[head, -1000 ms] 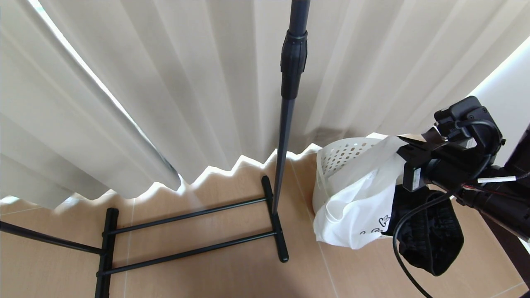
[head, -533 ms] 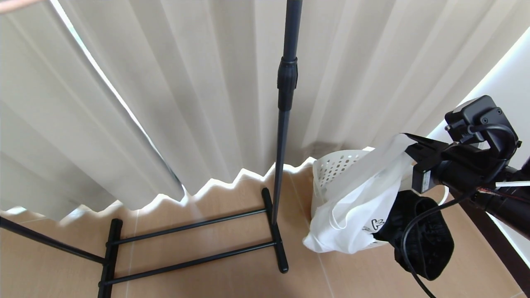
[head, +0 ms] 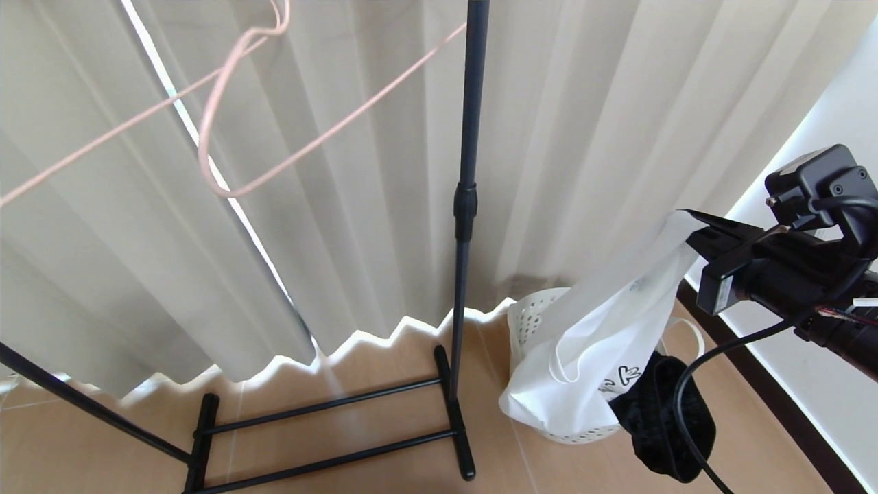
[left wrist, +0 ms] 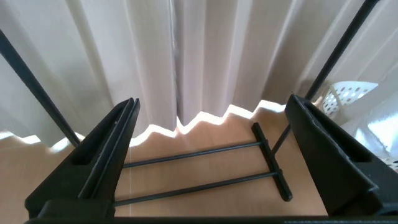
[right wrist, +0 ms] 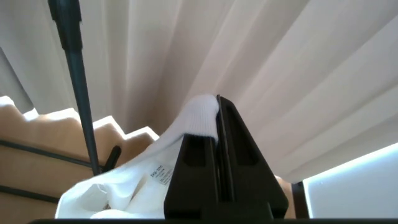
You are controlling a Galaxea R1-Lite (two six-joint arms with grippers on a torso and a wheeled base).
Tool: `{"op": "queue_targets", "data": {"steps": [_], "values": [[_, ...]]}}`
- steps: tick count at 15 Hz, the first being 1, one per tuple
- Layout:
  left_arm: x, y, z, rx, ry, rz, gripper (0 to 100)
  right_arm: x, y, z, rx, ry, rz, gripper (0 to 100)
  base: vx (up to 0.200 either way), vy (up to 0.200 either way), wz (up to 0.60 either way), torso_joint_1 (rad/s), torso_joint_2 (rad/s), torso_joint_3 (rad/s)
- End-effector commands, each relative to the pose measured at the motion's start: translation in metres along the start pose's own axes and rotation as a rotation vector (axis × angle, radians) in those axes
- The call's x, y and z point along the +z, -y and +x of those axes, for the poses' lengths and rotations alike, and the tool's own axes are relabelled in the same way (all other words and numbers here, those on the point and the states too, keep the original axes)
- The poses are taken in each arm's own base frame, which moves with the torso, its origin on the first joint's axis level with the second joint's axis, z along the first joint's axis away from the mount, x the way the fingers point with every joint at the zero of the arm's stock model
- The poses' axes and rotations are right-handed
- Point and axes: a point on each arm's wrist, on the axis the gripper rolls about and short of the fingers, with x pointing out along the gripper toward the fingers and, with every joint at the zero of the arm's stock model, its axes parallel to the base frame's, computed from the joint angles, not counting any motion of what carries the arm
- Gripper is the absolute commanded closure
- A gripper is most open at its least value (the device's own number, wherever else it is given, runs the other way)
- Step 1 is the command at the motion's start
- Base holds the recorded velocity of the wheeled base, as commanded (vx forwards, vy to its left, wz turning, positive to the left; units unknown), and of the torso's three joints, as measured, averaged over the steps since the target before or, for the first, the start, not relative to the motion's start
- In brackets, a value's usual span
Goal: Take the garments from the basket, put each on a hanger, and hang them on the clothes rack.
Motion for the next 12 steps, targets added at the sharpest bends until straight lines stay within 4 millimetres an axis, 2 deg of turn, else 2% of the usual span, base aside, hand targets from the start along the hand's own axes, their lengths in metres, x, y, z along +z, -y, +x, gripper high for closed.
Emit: {"op": "queue_targets", "data": {"steps": [1, 12], "values": [[0.0001, 0.0000, 0.0001, 0.001, 0.000, 0.000, 0, 0.0018, 0.0011, -0.0028, -0.003, 0.009, 0.000, 100, 0.000, 0.000, 0.00, 0.134, -0.48, -0.129], [0.0001, 0.0000, 0.0001, 0.001, 0.000, 0.000, 0, 0.0007, 0.0016, -0.0021, -0.006, 0.003, -0.001, 100, 0.000, 0.000, 0.00, 0.179, -0.51, -0.116]]}}
